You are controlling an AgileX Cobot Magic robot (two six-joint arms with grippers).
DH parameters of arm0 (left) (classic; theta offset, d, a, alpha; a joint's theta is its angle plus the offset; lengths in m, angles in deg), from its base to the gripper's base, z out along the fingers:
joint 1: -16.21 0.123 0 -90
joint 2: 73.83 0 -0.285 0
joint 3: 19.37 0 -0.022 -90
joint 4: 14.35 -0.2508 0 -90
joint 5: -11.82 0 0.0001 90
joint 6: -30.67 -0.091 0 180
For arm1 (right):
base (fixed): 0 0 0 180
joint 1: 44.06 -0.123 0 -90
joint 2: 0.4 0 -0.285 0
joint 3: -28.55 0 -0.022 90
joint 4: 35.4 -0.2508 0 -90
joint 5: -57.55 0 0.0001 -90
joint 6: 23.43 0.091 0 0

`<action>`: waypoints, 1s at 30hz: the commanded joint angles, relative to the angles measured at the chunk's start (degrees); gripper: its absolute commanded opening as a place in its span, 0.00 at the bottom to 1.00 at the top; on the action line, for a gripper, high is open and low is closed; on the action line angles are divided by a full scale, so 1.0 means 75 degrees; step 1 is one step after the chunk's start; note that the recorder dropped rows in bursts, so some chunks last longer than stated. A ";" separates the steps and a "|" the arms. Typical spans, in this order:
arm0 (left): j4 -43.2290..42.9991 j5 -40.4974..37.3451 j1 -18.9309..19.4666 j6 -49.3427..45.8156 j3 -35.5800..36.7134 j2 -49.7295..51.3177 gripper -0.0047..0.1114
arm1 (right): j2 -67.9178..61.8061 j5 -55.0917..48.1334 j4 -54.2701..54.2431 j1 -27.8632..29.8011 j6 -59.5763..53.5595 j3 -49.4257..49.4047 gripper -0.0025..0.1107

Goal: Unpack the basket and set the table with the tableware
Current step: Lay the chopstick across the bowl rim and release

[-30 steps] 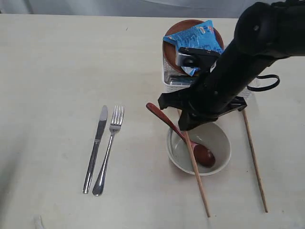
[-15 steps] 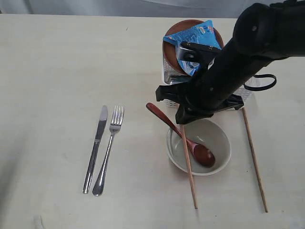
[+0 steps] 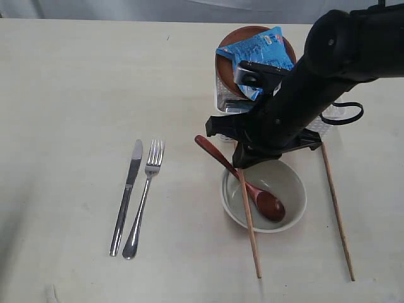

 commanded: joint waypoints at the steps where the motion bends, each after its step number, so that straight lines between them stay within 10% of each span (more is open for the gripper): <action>1: -0.0019 0.0012 0.0021 -0.0045 0.0029 -0.0022 0.04 | -0.0005 0.0107 0.0049 -0.0015 -0.0009 0.0044 0.02; 10: -0.0019 0.0012 0.0021 -0.0045 0.0029 -0.0022 0.04 | -0.0005 0.0107 0.0082 -0.0015 -0.0053 0.0044 0.37; 23: -0.0019 0.0012 0.0021 -0.0045 0.0029 -0.0022 0.04 | 0.0650 -0.0788 0.1526 0.0035 0.0413 0.0506 0.37; 30: -0.0019 0.0012 0.0021 -0.0045 0.0029 -0.0022 0.04 | 0.1060 -0.2261 0.2256 0.1251 0.0279 0.0664 0.37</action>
